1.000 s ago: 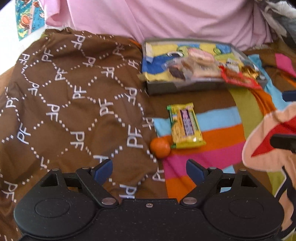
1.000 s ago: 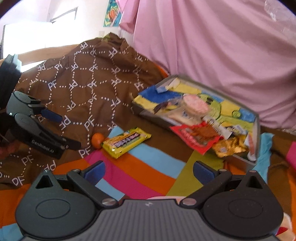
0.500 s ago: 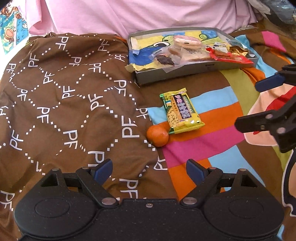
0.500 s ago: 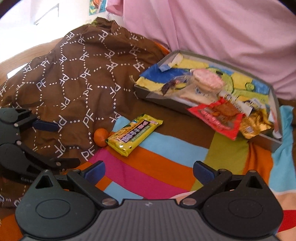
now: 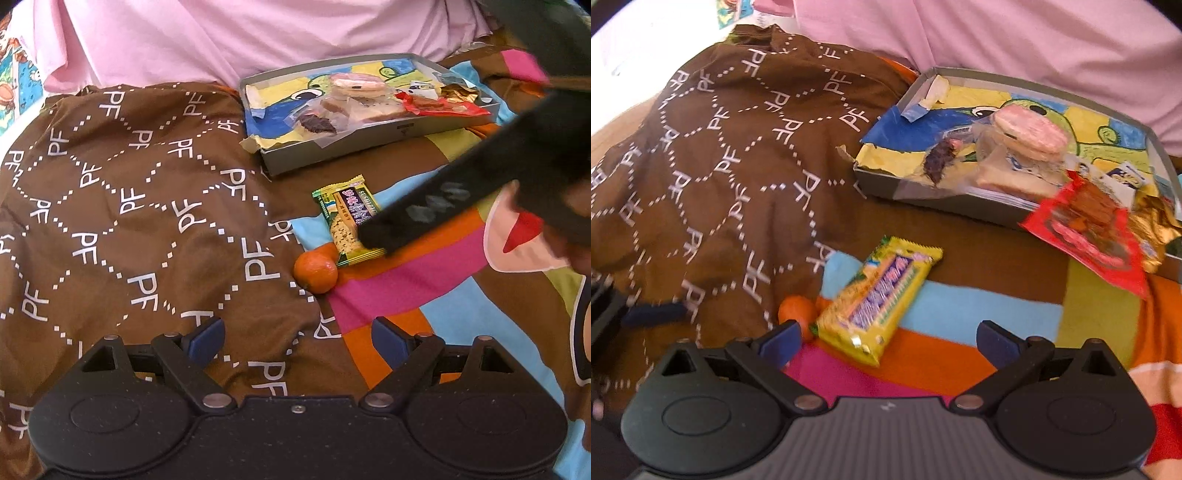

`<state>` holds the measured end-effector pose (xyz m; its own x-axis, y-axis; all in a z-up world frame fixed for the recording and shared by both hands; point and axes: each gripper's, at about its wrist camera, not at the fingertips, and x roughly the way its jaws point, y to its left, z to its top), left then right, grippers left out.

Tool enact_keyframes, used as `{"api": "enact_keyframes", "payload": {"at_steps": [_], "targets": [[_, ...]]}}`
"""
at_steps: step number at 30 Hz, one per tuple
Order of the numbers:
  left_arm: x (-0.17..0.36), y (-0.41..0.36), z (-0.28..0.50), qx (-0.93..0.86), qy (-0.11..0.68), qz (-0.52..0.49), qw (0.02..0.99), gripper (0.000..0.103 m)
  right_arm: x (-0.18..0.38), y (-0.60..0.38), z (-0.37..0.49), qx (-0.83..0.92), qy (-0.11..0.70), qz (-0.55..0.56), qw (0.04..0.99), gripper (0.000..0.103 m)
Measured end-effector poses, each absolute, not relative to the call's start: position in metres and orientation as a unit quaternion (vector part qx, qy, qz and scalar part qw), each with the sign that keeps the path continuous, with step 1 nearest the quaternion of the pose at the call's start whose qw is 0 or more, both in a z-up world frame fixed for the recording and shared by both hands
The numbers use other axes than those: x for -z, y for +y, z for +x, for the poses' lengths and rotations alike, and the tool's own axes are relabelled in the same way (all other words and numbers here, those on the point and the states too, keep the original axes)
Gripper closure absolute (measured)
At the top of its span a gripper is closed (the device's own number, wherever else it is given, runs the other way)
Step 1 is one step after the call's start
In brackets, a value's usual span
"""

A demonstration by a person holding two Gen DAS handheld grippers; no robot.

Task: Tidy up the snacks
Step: 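Grasp the orange mandarin with the left gripper while the right reaches the yellow biscuit bar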

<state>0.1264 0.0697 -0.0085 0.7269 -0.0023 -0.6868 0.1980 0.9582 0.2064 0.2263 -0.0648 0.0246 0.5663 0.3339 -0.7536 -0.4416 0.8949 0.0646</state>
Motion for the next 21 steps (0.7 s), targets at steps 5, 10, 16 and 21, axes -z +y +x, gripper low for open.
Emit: {"api": "enact_keyframes", "payload": {"at_steps": [5, 10, 16, 21], "targets": [[0.009, 0.069, 0.125, 0.067, 0.359, 0.149, 0.919, 0.015, -0.014, -0.046, 0.248, -0.207, 0.429, -0.062, 0.877, 0.000], [0.010, 0.070, 0.123, 0.076, 0.353, 0.162, 0.918, 0.015, -0.002, -0.032, 0.261, -0.186, 0.431, -0.091, 0.878, 0.002], [0.010, 0.067, 0.124, 0.084, 0.349, 0.171, 0.918, 0.015, -0.001, -0.038, 0.259, -0.191, 0.423, -0.111, 0.879, 0.011], [0.009, 0.062, 0.129, 0.092, 0.339, 0.183, 0.918, 0.016, -0.004, -0.055, 0.248, -0.207, 0.408, -0.141, 0.878, 0.021]]}}
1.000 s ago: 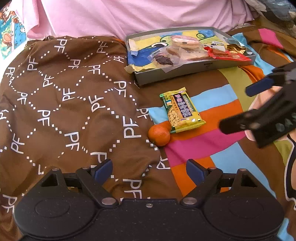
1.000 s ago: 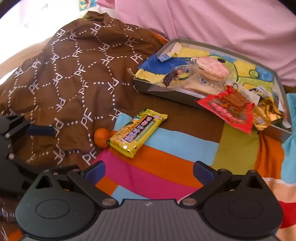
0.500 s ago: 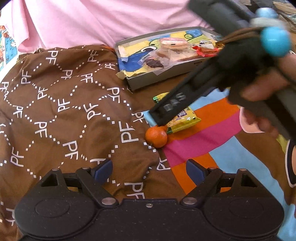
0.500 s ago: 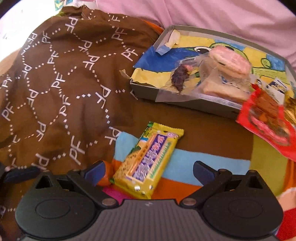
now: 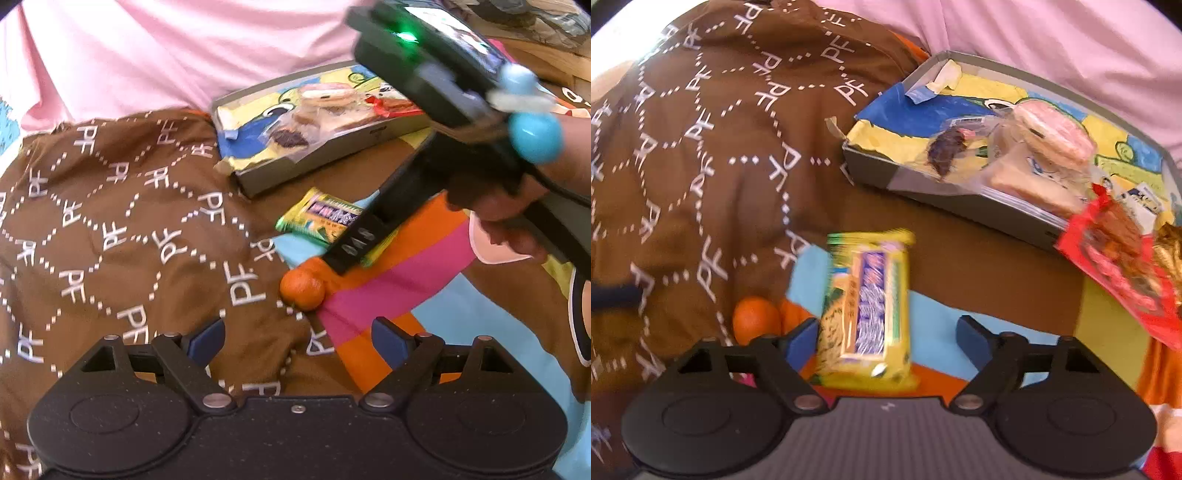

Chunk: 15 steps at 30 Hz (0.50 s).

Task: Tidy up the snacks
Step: 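Grasp the orange mandarin with the left gripper while the right reaches the yellow biscuit bar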

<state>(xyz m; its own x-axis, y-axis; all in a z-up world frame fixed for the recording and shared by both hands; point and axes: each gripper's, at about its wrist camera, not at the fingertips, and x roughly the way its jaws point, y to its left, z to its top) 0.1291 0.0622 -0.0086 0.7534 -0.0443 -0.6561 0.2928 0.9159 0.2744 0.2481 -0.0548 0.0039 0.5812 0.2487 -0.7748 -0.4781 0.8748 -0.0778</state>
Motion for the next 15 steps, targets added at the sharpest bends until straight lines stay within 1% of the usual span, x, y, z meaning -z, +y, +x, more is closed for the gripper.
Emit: {"api": "enact_keyframes", "payload": {"at_steps": [7, 15], "targets": [[0.012, 0.054, 0.144, 0.103, 0.324, 0.225, 0.913, 0.016, 0.001, -0.089, 0.241, -0.224, 0.411, -0.149, 0.871, 0.023], [0.027, 0.046, 0.174, 0.141, 0.357, 0.261, 0.886, 0.022, 0.001, -0.098, 0.235, -0.272, 0.386, -0.170, 0.865, 0.021]]}}
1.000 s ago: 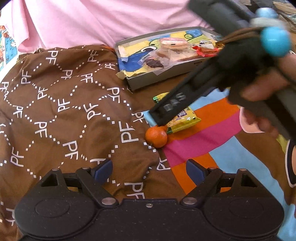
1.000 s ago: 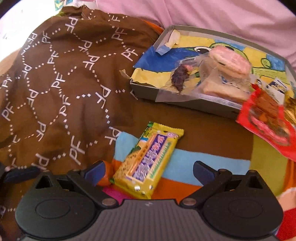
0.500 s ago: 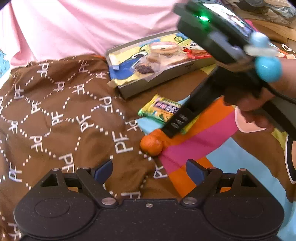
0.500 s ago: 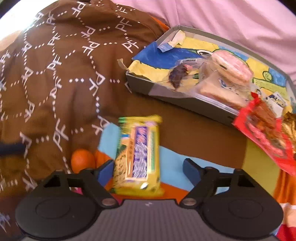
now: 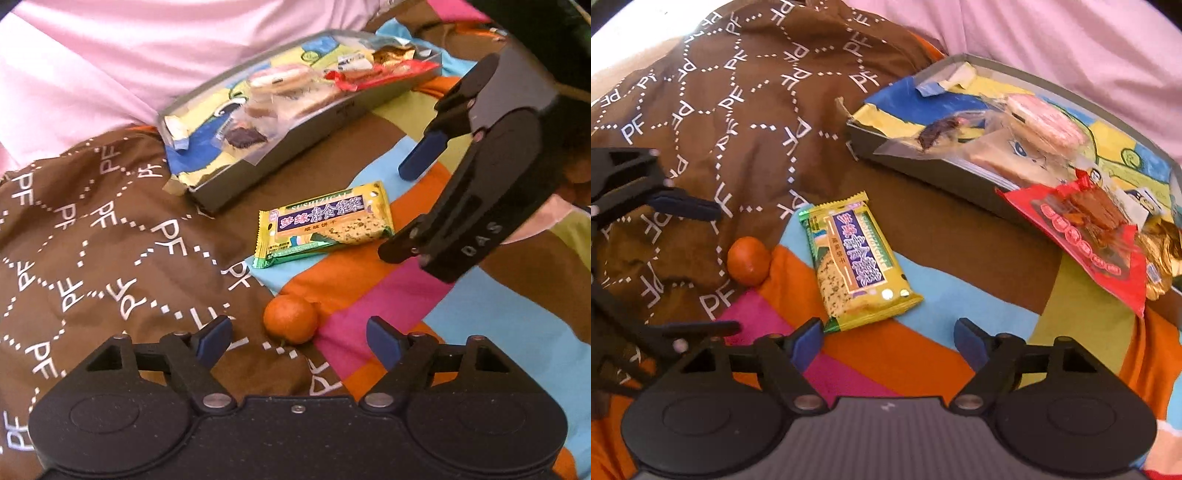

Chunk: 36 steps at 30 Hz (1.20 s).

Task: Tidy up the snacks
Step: 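Grasp the orange mandarin with the left gripper while the right reaches the yellow biscuit bar, then close the right gripper on the yellow biscuit bar while the left lifts the mandarin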

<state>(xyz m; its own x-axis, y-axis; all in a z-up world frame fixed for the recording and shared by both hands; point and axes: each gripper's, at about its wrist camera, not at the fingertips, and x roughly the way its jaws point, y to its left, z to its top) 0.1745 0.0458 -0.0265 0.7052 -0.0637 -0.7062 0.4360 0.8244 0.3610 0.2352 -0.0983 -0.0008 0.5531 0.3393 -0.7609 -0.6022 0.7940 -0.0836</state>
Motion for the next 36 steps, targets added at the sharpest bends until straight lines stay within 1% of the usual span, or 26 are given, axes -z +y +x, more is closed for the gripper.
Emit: {"api": "enact_keyframes", "payload": {"at_steps": [1, 4, 9, 10, 11, 12, 13, 15, 19, 25, 36], "targets": [[0.027, 0.047, 0.178, 0.141, 0.357, 0.262, 0.885, 0.022, 0.000, -0.097, 0.235, -0.275, 0.381, -0.171, 0.866, 0.021], [0.027, 0.048, 0.184, 0.142, 0.357, 0.263, 0.885, 0.032, -0.004, -0.094, 0.235, -0.289, 0.364, -0.171, 0.869, 0.021], [0.025, 0.051, 0.192, 0.142, 0.365, 0.251, 0.885, 0.054, -0.005, -0.087, 0.236, -0.309, 0.347, -0.173, 0.868, 0.021], [0.026, 0.052, 0.192, 0.144, 0.367, 0.247, 0.885, 0.056, -0.005, -0.086, 0.236, -0.312, 0.345, -0.171, 0.868, 0.021], [0.026, 0.051, 0.192, 0.146, 0.370, 0.244, 0.884, 0.060, -0.004, -0.085, 0.236, -0.315, 0.344, -0.172, 0.868, 0.022], [0.027, 0.050, 0.191, 0.148, 0.372, 0.243, 0.884, 0.064, -0.004, -0.083, 0.236, -0.317, 0.341, -0.175, 0.867, 0.026], [0.029, 0.049, 0.191, 0.148, 0.376, 0.243, 0.882, 0.066, -0.004, -0.082, 0.235, -0.316, 0.339, -0.180, 0.868, 0.028], [0.032, 0.046, 0.189, 0.141, 0.377, 0.248, 0.881, 0.066, -0.003, -0.080, 0.234, -0.314, 0.336, -0.188, 0.868, 0.041], [0.032, 0.045, 0.188, 0.129, 0.379, 0.237, 0.885, 0.066, -0.003, -0.081, 0.231, -0.318, 0.336, -0.194, 0.865, 0.048], [0.030, 0.050, 0.183, 0.120, 0.400, 0.178, 0.891, 0.067, -0.004, -0.093, 0.217, -0.327, 0.345, -0.206, 0.855, 0.050], [0.032, 0.038, 0.151, 0.153, 0.425, 0.146, 0.880, 0.067, 0.008, -0.147, 0.176, -0.335, 0.407, -0.224, 0.820, 0.049]]}}
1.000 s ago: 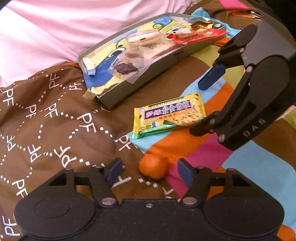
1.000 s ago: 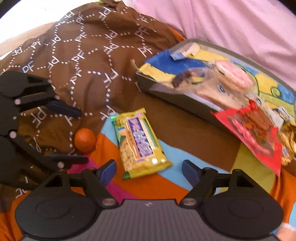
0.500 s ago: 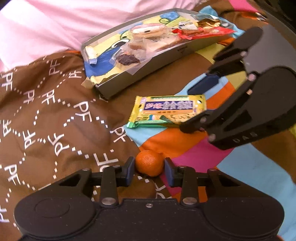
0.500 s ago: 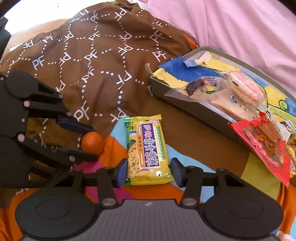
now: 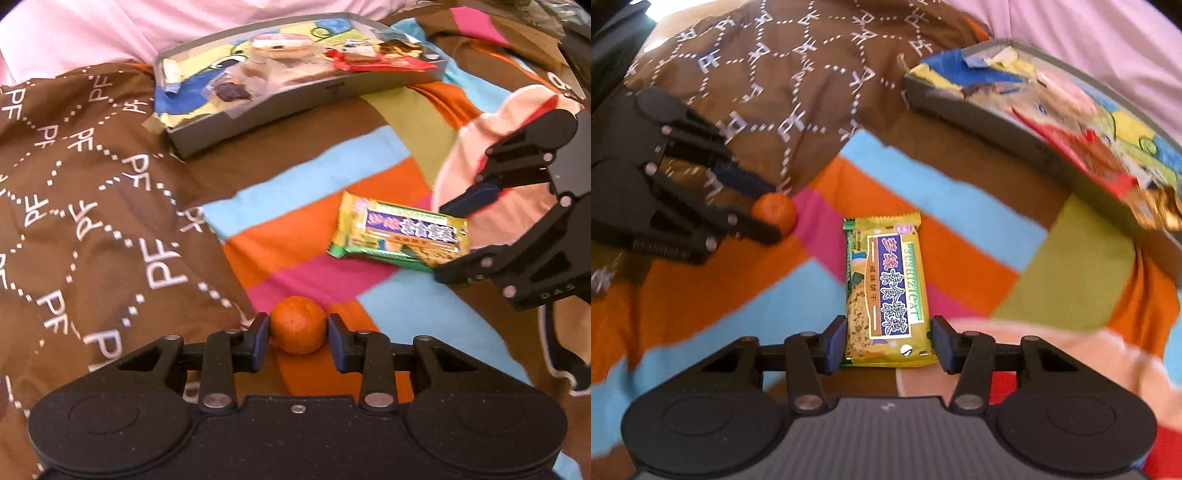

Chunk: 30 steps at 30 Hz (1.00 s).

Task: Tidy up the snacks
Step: 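Close the right gripper on the yellow biscuit bar while the left lifts the mandarin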

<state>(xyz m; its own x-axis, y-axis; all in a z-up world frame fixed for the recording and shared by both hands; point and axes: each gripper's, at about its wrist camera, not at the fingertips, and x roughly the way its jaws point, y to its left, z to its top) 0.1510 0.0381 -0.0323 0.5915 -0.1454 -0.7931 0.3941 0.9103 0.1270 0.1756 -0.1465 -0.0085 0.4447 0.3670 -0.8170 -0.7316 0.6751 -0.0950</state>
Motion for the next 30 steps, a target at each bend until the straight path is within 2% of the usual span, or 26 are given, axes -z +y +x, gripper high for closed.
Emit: {"api": "enact_keyframes", "payload": {"at_steps": [5, 14, 19, 22, 25, 29, 30], "targets": [[0.035, 0.034, 0.144, 0.165, 0.432, 0.148, 0.874, 0.066, 0.005, -0.158, 0.163, -0.343, 0.406, -0.229, 0.816, 0.045], [0.040, 0.034, 0.148, 0.169, 0.440, 0.156, 0.868, 0.065, 0.013, -0.143, 0.178, -0.332, 0.398, -0.222, 0.826, 0.029], [0.041, 0.029, 0.146, 0.167, 0.425, 0.192, 0.869, 0.063, 0.017, -0.133, 0.180, -0.332, 0.391, -0.231, 0.827, 0.028], [0.041, 0.027, 0.146, 0.171, 0.420, 0.202, 0.868, 0.065, 0.019, -0.131, 0.180, -0.335, 0.393, -0.225, 0.826, 0.029], [0.041, 0.026, 0.144, 0.174, 0.414, 0.211, 0.868, 0.066, 0.020, -0.132, 0.180, -0.339, 0.401, -0.214, 0.824, 0.035], [0.041, 0.026, 0.143, 0.173, 0.412, 0.212, 0.869, 0.066, 0.020, -0.134, 0.180, -0.343, 0.412, -0.200, 0.820, 0.050], [0.041, 0.027, 0.142, 0.172, 0.412, 0.209, 0.870, 0.067, 0.020, -0.134, 0.180, -0.343, 0.414, -0.197, 0.820, 0.050]]}}
